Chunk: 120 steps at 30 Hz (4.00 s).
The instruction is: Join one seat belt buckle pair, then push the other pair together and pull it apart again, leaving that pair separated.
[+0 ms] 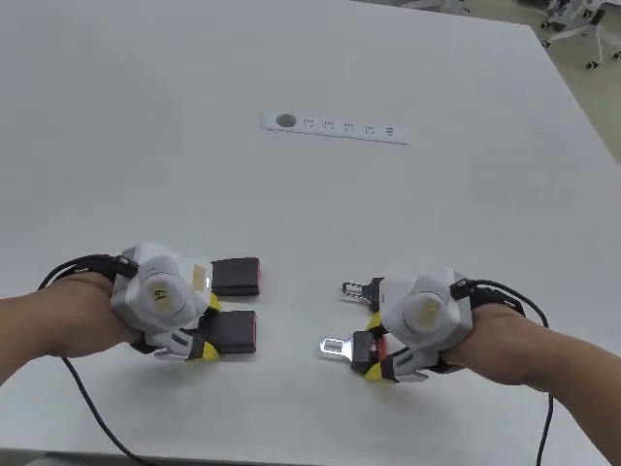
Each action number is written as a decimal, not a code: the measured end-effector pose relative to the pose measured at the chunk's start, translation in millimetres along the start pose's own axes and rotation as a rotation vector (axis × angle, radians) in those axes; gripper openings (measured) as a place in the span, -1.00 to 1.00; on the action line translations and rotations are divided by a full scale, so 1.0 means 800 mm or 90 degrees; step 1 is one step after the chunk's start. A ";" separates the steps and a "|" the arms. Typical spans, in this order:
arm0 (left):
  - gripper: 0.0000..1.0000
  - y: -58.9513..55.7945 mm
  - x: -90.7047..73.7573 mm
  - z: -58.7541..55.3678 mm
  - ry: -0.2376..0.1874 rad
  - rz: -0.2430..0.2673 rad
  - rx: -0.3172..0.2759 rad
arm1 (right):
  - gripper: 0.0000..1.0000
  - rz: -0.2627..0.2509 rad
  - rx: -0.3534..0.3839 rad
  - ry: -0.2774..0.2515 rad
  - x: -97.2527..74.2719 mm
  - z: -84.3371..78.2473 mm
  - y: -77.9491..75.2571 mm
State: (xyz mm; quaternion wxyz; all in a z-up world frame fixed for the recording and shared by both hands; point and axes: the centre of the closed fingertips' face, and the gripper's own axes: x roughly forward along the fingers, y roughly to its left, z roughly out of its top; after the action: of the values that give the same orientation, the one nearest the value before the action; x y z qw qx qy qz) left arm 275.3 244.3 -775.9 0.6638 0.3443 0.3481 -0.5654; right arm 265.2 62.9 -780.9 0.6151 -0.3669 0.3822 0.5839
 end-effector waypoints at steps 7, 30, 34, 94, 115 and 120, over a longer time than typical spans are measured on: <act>-0.33 -0.004 0.001 0.002 0.018 -0.017 0.031 | -0.34 0.004 -0.010 -0.012 -0.001 0.000 0.001; -0.34 -0.010 0.005 0.004 0.028 -0.032 0.036 | -0.36 0.003 -0.004 0.008 0.003 -0.002 0.001; -0.34 -0.009 0.005 0.005 0.031 -0.029 0.032 | -0.36 0.002 -0.014 0.027 0.002 0.001 0.001; -0.35 -0.011 0.004 0.004 0.030 -0.039 0.003 | -0.40 0.005 -0.045 -0.045 0.055 0.120 0.002; -0.36 -0.011 0.003 0.005 0.031 -0.046 0.004 | -0.39 -0.004 -0.042 -0.062 0.064 0.138 0.006; -0.36 -0.010 0.002 0.004 0.031 -0.045 0.002 | -0.39 -0.006 -0.044 -0.064 0.065 0.137 0.006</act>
State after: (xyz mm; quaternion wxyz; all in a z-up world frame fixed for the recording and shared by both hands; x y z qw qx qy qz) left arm 268.0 239.9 -776.2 0.6343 0.3464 0.3749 -0.5806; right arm 266.1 184.3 -779.2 0.6232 -0.3595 0.3290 0.6117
